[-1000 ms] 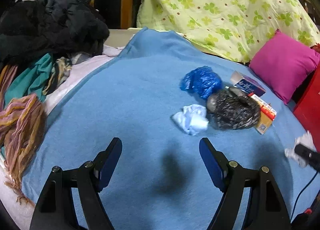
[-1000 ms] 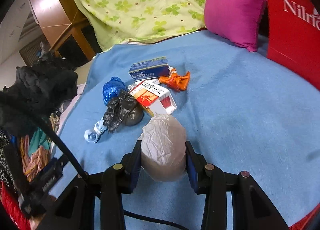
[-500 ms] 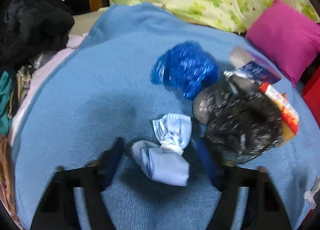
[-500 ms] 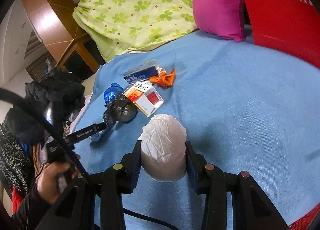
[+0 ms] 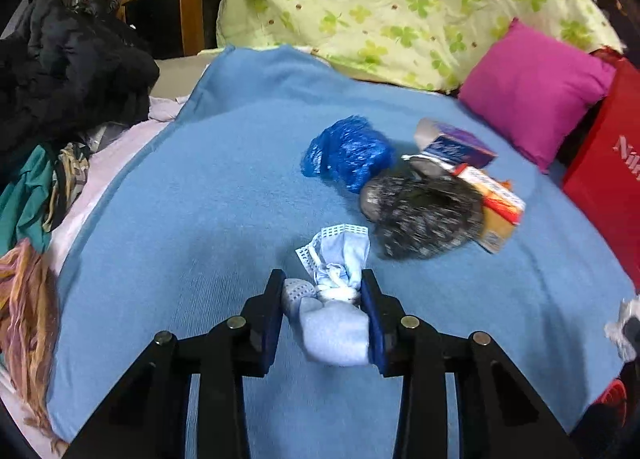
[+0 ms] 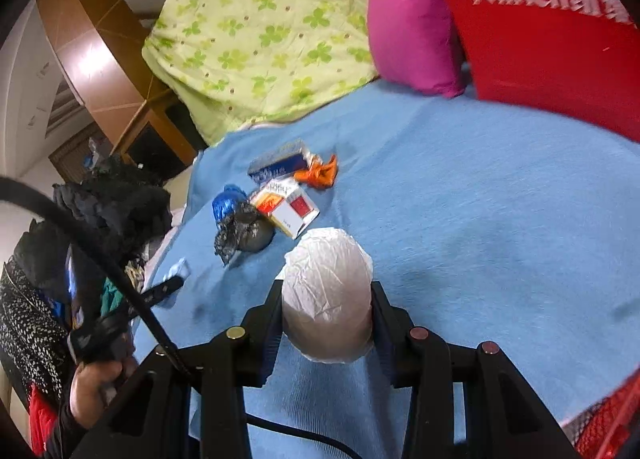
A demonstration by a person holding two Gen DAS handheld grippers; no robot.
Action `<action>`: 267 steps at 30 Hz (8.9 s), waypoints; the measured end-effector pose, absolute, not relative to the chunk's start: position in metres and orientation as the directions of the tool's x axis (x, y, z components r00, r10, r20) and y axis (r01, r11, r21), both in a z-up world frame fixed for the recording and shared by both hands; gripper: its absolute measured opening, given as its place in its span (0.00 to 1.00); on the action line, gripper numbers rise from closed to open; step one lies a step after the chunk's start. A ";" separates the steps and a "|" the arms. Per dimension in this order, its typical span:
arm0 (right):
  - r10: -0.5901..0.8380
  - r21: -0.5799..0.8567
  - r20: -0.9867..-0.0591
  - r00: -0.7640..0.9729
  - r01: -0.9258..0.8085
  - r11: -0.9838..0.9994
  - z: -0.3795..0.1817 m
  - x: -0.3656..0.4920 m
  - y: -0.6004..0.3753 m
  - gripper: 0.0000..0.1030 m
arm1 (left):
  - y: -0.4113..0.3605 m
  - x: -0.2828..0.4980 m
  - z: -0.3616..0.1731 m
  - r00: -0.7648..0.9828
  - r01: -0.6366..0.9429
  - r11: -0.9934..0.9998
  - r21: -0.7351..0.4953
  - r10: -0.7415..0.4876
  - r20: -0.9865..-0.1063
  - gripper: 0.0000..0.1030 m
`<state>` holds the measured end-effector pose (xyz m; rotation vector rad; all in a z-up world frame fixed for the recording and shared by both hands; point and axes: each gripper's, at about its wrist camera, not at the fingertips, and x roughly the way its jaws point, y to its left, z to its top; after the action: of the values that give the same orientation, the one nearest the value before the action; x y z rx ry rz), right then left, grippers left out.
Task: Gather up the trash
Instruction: 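Lift the tissue ball and mask and carry them over the red wastebasket, then open the right tool over the basket while the left tool releases the mask, then return both tools over the remaining trash on the blanket, then grasp the red-and-white medicine box with the right tool, then grasp the black plastic bag with the left tool while the right tool holds the box, then lift the box and black bag and carry both toward the red wastebasket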
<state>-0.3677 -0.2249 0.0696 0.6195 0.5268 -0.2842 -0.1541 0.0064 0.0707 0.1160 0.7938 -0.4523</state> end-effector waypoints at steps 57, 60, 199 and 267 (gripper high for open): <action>-0.572 0.287 -0.677 0.464 0.881 0.376 0.062 -0.721 -0.308 0.41 | -0.178 -0.424 0.181 0.255 0.918 0.377 -0.121 -0.796 -0.549 0.37; -0.533 0.286 -0.722 0.441 0.892 0.350 0.034 -0.723 -0.312 0.41 | -0.182 -0.433 0.177 0.239 0.928 0.356 -0.112 -0.797 -0.555 0.37; -0.034 0.180 -0.786 0.617 0.282 0.942 0.053 -0.219 -0.214 0.58 | 0.032 -0.145 0.037 0.599 0.358 0.915 -0.187 -0.378 -0.706 0.77; -0.144 0.583 -0.511 0.848 0.465 0.667 0.068 -0.417 -0.263 0.58 | 0.002 -0.210 0.109 0.593 0.516 0.852 -0.087 -0.429 -0.681 0.38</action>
<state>-0.4175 -0.2635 0.0683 0.7699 0.4496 -0.3567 -0.2101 0.0020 0.1086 0.1245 0.7571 -0.5507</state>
